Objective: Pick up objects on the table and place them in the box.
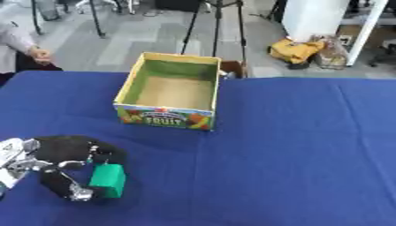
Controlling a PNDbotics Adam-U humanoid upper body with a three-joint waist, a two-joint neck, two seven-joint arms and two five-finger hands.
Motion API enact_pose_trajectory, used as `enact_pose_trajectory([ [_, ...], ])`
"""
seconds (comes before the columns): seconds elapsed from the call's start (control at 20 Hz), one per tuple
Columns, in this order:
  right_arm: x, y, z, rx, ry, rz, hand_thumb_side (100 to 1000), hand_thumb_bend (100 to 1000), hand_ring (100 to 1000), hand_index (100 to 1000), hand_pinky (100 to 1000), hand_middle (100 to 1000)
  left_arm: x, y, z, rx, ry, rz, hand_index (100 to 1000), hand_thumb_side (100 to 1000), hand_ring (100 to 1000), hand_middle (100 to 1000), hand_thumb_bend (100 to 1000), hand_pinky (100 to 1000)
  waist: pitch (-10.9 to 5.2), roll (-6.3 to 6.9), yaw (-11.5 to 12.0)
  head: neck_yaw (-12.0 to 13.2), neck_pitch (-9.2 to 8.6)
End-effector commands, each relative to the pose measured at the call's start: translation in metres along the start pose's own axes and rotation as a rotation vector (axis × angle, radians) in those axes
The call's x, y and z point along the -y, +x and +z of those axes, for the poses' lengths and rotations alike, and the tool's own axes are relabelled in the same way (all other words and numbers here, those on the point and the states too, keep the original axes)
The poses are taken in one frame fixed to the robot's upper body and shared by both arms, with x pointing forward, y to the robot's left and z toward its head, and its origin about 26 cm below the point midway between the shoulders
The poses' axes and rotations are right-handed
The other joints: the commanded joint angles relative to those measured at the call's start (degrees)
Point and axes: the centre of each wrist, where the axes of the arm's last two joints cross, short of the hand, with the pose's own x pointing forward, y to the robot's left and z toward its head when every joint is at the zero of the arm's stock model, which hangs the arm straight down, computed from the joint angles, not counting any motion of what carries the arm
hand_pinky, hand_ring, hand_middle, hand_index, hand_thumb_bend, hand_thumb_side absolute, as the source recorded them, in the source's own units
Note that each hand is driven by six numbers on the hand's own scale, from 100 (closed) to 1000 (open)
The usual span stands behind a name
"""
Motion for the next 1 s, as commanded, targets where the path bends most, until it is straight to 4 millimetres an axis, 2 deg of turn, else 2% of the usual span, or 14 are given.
enact_pose_trajectory([
  [0.05, 0.0026, 0.0057, -0.0088, 0.035, 0.008, 0.011, 580, 100, 852, 809, 830, 549, -0.0033, -0.0028, 0.0031, 0.127, -0.172, -0.097, 906, 1000, 899, 897, 307, 815, -0.77, 0.11, 0.0, -0.1, -0.36],
  [0.45, 0.0029, 0.0058, -0.0094, 0.038, 0.002, 0.011, 580, 100, 851, 807, 831, 546, -0.0003, -0.0017, -0.0001, 0.12, -0.173, -0.096, 888, 1000, 867, 799, 286, 793, -0.47, -0.06, -0.2, -0.1, -0.56],
  [0.7, 0.0033, 0.0058, -0.0093, 0.038, -0.002, 0.013, 580, 100, 851, 804, 831, 545, 0.0026, -0.0002, -0.0029, 0.118, -0.15, -0.094, 867, 1000, 815, 706, 229, 756, -0.41, -0.14, -0.3, 0.0, -0.69],
  [0.85, 0.0037, 0.0059, -0.0092, 0.038, -0.006, 0.014, 579, 100, 851, 803, 832, 545, 0.0039, -0.0001, -0.0038, 0.115, -0.135, -0.088, 852, 967, 795, 674, 183, 739, -0.39, -0.19, -0.4, 0.0, -0.8],
  [0.95, 0.004, 0.0059, -0.0092, 0.038, -0.008, 0.016, 578, 100, 851, 803, 832, 545, 0.0053, 0.0001, -0.0042, 0.111, -0.13, -0.085, 839, 894, 773, 648, 130, 721, -0.36, -0.23, -0.4, 0.0, -0.82],
  [1.0, 0.0042, 0.0059, -0.0092, 0.038, -0.01, 0.016, 577, 100, 851, 803, 832, 545, 0.0059, 0.0001, -0.0043, 0.107, -0.127, -0.083, 830, 819, 764, 636, 100, 712, -0.35, -0.23, -0.4, 0.0, -0.79],
])
